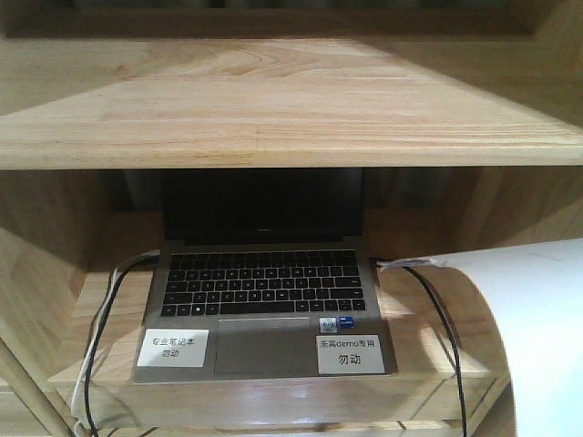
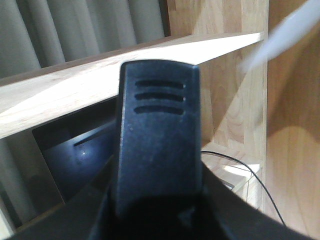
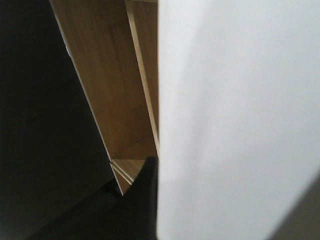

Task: Grab stapler and paper to desk for stapling
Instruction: 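Grasp the paper edge with the right gripper and pull it off the shelf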

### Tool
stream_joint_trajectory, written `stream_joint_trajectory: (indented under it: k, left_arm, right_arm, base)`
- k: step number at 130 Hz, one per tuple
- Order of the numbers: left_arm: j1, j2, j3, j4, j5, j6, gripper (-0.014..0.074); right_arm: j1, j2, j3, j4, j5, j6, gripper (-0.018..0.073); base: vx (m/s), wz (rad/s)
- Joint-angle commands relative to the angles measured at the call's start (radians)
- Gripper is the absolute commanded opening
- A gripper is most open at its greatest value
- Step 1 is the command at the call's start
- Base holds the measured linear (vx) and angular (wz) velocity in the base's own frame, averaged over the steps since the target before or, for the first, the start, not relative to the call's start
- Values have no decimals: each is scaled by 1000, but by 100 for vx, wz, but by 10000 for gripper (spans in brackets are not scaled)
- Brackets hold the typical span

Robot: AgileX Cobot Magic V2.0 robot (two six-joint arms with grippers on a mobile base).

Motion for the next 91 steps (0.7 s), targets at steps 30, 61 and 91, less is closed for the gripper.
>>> stream_joint_trajectory:
  k: [30, 61, 91]
  left_arm:
    - [1, 20, -24, -25, -115, 0, -6]
    - [1, 20, -24, -25, -115, 0, -6]
    - [1, 20, -24, -25, -115, 0, -6]
  right_arm:
    - [-6, 12, -25, -19, -37, -15, -6]
    - [-6, 12, -25, -19, -37, -15, -6]
    - [-6, 12, -25, -19, -37, -15, -6]
  base:
    - [0, 0]
    - [0, 0]
    - [0, 0]
